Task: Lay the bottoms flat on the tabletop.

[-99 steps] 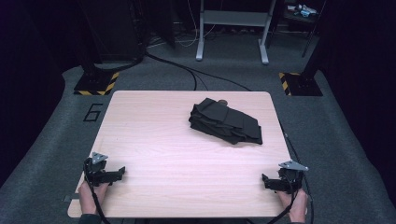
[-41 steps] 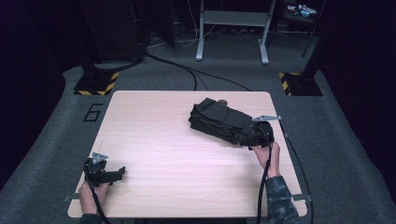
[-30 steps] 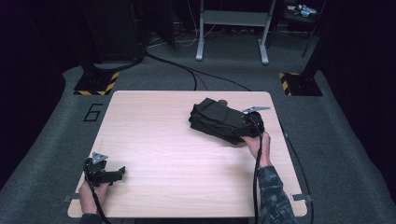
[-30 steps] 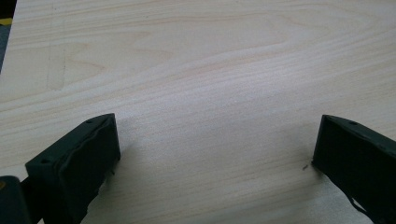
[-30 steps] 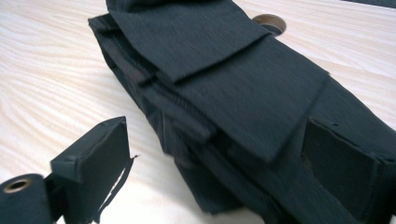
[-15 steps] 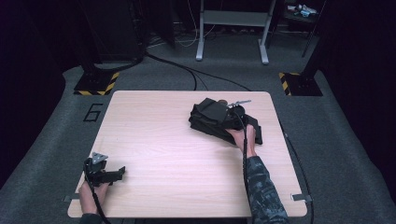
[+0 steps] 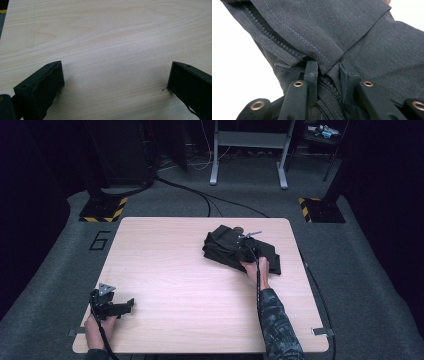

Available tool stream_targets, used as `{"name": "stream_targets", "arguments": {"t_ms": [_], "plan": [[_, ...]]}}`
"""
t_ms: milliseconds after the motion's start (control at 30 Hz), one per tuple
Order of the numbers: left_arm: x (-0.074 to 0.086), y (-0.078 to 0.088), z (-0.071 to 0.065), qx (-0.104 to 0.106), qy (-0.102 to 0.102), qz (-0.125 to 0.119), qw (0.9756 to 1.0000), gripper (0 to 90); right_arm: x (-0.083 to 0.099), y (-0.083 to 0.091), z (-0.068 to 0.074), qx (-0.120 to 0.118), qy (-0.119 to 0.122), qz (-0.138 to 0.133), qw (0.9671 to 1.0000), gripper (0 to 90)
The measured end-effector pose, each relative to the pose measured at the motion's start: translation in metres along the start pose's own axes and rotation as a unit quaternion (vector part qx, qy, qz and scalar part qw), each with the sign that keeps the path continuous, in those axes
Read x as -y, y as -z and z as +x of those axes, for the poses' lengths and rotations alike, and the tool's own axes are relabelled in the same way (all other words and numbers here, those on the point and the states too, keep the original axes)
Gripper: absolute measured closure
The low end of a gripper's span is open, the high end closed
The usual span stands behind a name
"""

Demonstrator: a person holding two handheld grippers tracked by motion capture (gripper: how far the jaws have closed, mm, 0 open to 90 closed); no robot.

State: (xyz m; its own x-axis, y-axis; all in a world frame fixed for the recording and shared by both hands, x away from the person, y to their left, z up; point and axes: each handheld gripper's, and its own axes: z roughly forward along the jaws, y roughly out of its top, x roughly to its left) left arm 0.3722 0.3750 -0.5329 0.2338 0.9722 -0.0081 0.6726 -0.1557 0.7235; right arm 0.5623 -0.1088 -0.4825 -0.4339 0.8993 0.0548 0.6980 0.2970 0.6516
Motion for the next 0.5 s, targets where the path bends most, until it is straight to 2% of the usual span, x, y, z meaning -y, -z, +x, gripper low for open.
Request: {"name": "stream_targets", "arguments": {"t_ms": [500], "plan": [[0.0, 0.0, 0.0, -0.002, 0.0, 0.0, 1.0, 0.1, 0.011, 0.007, 0.002, -0.036, 0.018, -0.011, 0.9991, 73.6]]}}
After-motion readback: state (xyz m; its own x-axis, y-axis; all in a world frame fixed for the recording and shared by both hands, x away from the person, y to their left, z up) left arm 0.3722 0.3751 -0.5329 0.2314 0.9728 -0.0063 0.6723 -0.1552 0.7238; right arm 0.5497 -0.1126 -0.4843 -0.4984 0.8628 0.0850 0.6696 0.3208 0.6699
